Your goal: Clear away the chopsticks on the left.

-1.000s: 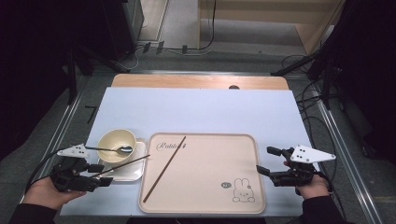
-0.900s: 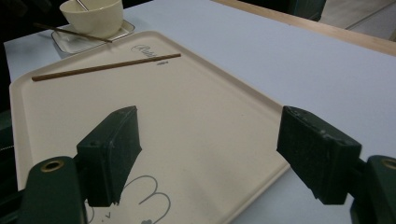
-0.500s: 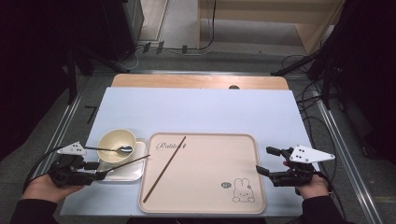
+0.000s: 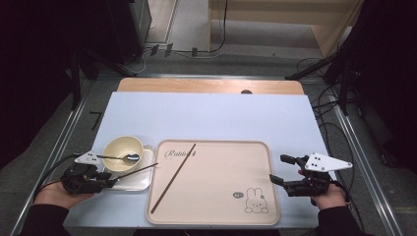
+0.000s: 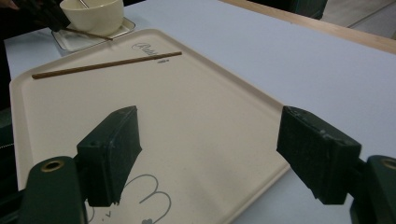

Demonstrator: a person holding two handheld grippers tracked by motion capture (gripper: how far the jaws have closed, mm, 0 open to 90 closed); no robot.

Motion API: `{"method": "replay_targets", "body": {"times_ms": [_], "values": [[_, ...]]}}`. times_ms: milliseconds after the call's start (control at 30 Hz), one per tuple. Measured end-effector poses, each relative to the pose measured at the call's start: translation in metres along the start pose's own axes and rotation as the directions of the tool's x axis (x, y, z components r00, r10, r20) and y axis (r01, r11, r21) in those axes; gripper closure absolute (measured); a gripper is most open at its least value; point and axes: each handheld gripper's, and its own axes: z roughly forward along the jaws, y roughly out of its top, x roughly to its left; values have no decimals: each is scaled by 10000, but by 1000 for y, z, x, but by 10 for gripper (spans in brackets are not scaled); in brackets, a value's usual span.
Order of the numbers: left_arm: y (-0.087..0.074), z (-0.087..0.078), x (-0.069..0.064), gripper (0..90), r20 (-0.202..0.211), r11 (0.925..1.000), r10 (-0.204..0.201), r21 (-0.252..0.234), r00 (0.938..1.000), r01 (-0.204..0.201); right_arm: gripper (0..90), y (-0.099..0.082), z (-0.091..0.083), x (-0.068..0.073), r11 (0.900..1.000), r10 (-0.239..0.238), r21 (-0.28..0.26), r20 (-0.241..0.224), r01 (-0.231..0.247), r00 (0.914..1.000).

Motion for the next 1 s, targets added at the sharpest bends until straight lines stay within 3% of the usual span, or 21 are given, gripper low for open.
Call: {"method": "replay_targets", "body": {"times_ms": [167, 267, 733, 1000], "values": [[3, 7, 0, 690, -46, 9991, 243, 355, 9997, -241, 221, 0, 0, 0, 10000, 22, 3, -14, -22, 10000], [3, 10, 0, 735, 151, 9984, 302, 482, 9994, -309, 221, -1, -1, 0, 10000, 22, -19, -26, -22, 10000], [6, 11, 0, 832, 549, 9958, 702, 555, 9960, -733, 224, -2, -4, 1, 10000, 12, -15, 26, -12, 10000], [6, 9, -1, 850, 805, 9961, 633, 568, 9947, -680, 224, -2, -4, 0, 10000, 52, -19, 54, -52, 10000]]}}
